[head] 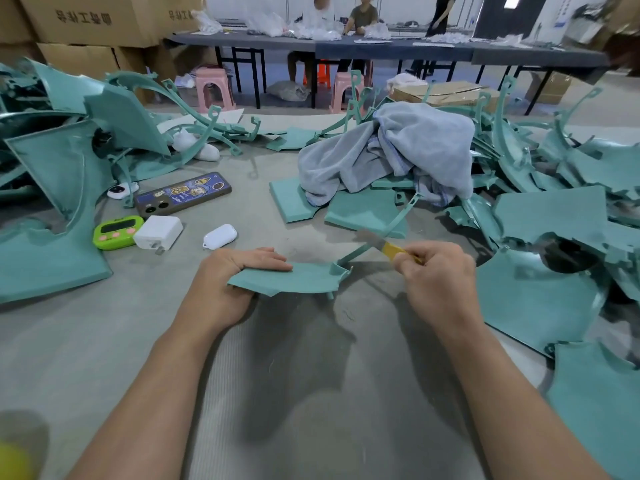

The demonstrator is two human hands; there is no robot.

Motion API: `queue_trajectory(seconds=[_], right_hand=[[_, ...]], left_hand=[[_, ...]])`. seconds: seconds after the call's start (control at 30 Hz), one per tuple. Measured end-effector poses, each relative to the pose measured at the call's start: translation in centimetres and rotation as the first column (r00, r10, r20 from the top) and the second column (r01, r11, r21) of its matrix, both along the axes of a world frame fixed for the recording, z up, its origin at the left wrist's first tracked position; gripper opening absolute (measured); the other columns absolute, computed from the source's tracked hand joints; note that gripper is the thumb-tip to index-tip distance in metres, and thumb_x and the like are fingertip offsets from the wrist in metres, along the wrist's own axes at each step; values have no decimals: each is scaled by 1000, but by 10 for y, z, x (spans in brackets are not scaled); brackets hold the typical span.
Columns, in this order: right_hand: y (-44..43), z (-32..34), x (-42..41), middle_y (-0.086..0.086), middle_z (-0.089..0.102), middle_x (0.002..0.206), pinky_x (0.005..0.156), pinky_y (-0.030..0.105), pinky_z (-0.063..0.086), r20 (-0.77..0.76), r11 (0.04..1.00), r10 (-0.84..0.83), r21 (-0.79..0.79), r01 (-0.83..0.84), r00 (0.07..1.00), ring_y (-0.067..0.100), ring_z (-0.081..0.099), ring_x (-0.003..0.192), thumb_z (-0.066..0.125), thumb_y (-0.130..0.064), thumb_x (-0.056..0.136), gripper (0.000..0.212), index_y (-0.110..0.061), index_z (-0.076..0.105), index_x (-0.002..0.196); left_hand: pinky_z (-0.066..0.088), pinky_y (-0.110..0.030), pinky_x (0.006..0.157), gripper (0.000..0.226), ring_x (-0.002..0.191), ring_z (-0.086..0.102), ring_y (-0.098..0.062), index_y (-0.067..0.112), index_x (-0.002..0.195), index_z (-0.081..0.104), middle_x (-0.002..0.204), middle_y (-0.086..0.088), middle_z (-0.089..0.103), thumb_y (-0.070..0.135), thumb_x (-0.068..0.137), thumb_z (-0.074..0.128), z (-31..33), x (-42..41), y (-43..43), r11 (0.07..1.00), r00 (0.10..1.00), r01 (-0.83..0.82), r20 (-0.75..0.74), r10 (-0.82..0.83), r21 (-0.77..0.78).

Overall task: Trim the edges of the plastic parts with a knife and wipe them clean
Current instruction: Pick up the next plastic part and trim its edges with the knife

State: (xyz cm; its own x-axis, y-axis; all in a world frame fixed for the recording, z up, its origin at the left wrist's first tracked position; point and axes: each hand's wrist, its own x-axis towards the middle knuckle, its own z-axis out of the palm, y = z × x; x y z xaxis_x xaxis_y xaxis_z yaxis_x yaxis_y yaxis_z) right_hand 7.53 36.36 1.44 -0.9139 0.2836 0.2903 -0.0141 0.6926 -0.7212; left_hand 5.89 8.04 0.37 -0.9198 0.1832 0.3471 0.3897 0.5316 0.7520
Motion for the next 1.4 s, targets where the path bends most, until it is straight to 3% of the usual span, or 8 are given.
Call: queue_trajectory(seconds=[0.23,0.37,0.53,0.7,0.83,0.97,1.2,1.4], right_hand=[[8,3,-4,-4,55,52,58,35,36,-47,971,-203,117,207,978,23,50,59,61,-24,92,24,-17,72,72],[-2,-1,0,-4,62,56,49,36,45,45,995,67,66,-70,997,12,49,49,61,-27,95,26,-19,73,73],[19,4,-10,-7,60,62,59,33,36,-112,933,-309,154,324,944,25,56,65,54,-31,96,26,-20,69,77],[-4,-1,1,-10,60,56,47,32,43,-11,986,118,124,-116,993,12,52,50,63,-26,97,22,-34,76,81],[22,5,-10,-8,55,59,52,28,29,-89,926,-333,155,344,939,12,47,57,54,-27,98,29,-19,64,73],[18,-1,-4,-2,45,52,53,31,33,-193,958,-285,-33,285,939,16,40,54,55,-25,92,29,-13,48,66],[-3,11,5,9,60,58,49,30,38,-270,812,62,-546,-205,961,17,44,51,55,-17,91,23,-12,68,71],[-28,13,16,6,65,62,50,34,41,-302,783,352,-424,-455,886,22,50,53,57,-22,94,20,-22,69,78]], left_hand=[[44,-9,96,61,107,62,13,23,94,80,98,14,75,-30,69,62,1,1,2,1000,1000,-3,-11,3,2],[47,-15,98,63,109,66,0,23,92,80,98,6,76,-31,66,62,2,1,1,1000,1000,-12,-23,12,16],[49,-11,92,65,98,67,11,30,86,79,94,15,75,-29,71,59,6,3,4,997,998,-59,-3,60,48],[51,-18,97,60,101,69,3,30,84,80,96,7,78,-26,75,61,10,5,4,994,995,-91,43,89,55],[52,-18,69,32,71,66,-3,28,66,76,66,23,68,-1,76,66,6,2,1,975,963,-216,174,203,58],[51,-30,57,22,60,63,-24,11,72,69,65,5,71,5,51,67,10,0,0,868,900,-378,348,262,322],[58,-29,50,22,66,75,-16,14,107,68,89,-2,79,4,97,51,18,7,14,419,816,-422,538,-210,804],[59,-27,49,27,62,75,-20,3,108,66,83,-9,78,7,81,60,27,10,13,214,766,-464,511,-390,860]])
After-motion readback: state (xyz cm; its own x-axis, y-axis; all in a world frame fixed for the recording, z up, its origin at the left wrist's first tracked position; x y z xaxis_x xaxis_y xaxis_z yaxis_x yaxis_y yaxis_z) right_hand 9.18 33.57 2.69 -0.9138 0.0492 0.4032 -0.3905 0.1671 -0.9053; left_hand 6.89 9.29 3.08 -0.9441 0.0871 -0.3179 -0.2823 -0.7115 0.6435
